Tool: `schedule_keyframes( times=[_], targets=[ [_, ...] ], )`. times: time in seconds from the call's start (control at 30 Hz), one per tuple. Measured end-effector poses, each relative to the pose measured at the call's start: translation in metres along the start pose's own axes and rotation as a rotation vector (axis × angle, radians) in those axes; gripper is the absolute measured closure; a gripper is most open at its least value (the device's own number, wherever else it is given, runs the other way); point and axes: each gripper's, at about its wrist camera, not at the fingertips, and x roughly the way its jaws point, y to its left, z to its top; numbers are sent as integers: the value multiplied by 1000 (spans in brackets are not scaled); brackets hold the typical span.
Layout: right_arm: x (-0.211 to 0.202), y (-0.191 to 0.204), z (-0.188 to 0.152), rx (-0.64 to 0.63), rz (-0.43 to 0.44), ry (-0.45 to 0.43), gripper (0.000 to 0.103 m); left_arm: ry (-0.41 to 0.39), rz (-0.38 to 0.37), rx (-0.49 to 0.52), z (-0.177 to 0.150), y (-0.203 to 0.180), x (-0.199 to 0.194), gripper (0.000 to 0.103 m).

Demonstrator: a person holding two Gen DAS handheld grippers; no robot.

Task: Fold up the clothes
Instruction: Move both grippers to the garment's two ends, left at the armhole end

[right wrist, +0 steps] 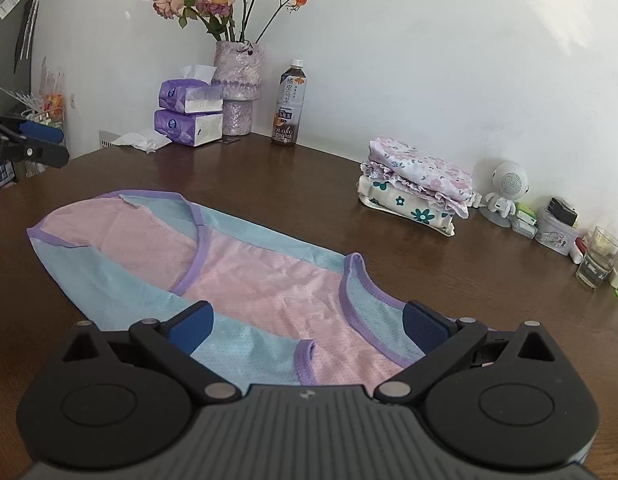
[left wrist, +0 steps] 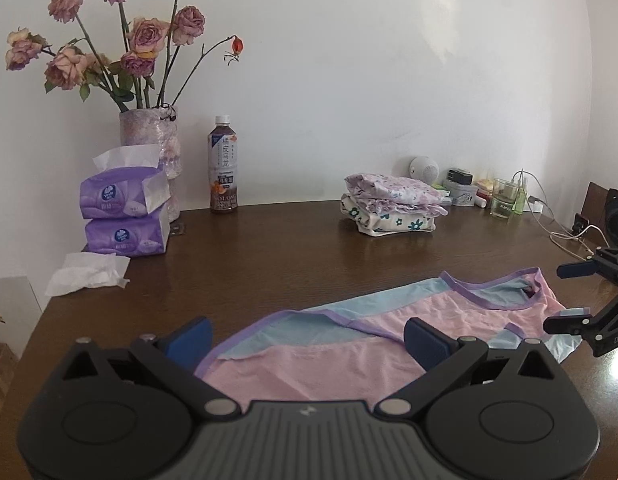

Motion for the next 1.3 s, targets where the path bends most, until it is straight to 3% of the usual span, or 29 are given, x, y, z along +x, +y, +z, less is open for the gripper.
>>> schedule_keyframes(
  times=[0.33,0.5,0.73,0.9,0.97,1.03,1.1,1.2,1.3],
  targets=[
    [39,-33,43,-170,15,86,0,108,-33,142,41,-5,64,2],
    [66,-45,61,-235,18,106,0,139,-8,212,46,-9,103,3],
    [114,-48,72,-353,20,150,0,235,-31,207,47,0,152,7],
    [150,-44,78,-434,55,191,1,234,-37,256,56,-3,176,11],
    [164,-42,80,-466,68,207,1,262,-71,252,61,-3,190,14],
    [175,-40,81,-492,97,211,9,297,-114,251,63,-3,204,23],
    [180,-41,82,-484,150,214,17,327,-153,274,61,-4,214,40],
    [186,-43,80,-493,221,236,29,372,-203,331,56,-6,223,50],
    [195,-49,80,-485,288,283,54,426,-250,369,53,-5,232,59]
  ],
)
